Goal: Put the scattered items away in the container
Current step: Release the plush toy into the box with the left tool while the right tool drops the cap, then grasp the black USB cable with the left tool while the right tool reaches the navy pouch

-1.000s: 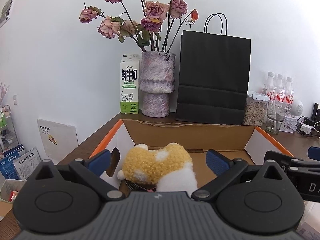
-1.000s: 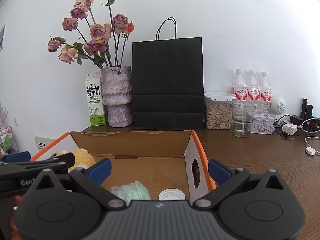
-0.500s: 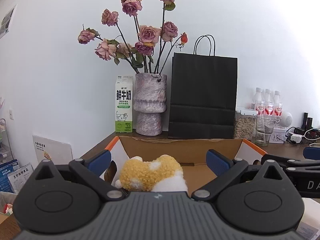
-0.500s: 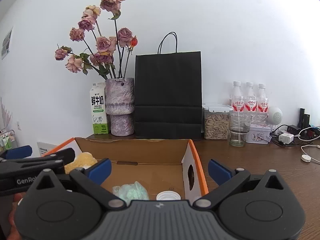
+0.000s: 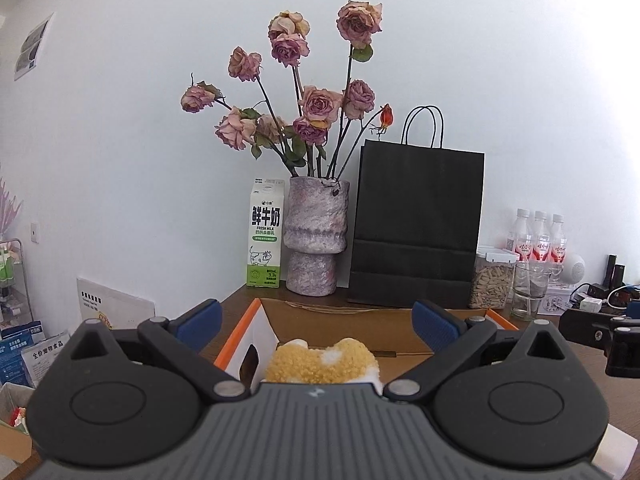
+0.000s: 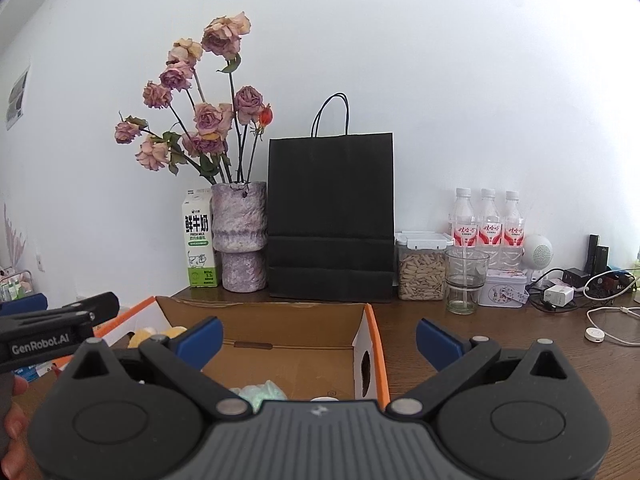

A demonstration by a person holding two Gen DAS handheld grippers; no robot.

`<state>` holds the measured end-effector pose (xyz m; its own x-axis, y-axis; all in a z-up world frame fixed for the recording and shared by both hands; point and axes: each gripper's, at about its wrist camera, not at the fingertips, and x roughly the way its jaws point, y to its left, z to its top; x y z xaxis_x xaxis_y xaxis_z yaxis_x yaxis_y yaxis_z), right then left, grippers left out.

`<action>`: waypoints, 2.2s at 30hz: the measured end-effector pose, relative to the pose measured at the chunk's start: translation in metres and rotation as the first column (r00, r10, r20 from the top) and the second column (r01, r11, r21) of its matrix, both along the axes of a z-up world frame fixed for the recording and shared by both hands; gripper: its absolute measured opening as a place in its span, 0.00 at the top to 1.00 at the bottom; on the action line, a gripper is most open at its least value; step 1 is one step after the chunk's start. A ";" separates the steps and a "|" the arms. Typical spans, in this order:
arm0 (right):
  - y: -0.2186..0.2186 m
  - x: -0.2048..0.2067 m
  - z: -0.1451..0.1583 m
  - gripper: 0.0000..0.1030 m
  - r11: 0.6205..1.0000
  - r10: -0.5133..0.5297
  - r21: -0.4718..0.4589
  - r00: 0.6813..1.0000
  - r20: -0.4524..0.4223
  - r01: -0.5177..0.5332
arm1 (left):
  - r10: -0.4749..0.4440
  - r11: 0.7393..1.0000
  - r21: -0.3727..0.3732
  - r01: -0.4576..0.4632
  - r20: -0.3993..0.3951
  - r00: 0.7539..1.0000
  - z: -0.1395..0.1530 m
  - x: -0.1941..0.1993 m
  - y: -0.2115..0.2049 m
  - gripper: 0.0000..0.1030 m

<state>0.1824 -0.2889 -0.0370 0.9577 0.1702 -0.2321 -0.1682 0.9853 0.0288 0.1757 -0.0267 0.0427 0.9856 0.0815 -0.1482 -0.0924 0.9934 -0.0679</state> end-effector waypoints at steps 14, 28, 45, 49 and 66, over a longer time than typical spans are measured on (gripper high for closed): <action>-0.025 -0.056 0.000 0.00 0.999 0.021 -0.043 0.996 -0.090 -0.025 | -0.014 1.000 -0.004 0.013 -0.153 0.988 0.008 -0.042 0.032 0.00; -0.039 -0.112 -0.049 0.00 0.999 0.043 -0.006 0.964 -0.261 -0.046 | -0.105 0.993 0.000 0.115 -0.413 0.905 -0.040 -0.079 0.022 0.00; -0.042 -0.141 -0.064 0.00 0.996 0.085 -0.001 0.952 -0.295 -0.089 | -0.157 0.982 -0.011 0.187 -0.592 0.790 -0.069 -0.079 -0.031 0.00; -0.043 -0.141 -0.064 0.00 0.996 0.087 -0.002 0.951 -0.297 -0.092 | -0.172 0.981 -0.027 0.194 -0.600 0.781 -0.075 -0.077 -0.031 0.07; 0.003 -0.145 -0.060 0.03 0.965 0.235 -0.042 0.922 -0.309 -0.260 | -0.150 0.986 -0.024 0.165 -0.558 0.816 -0.069 -0.094 0.005 0.63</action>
<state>0.0370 -0.2860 -0.0975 0.7714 0.3615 -0.5237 -0.4030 0.9144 0.0376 0.0816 -0.0221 -0.0263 0.7357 -0.0571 -0.6749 0.0512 0.9983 -0.0286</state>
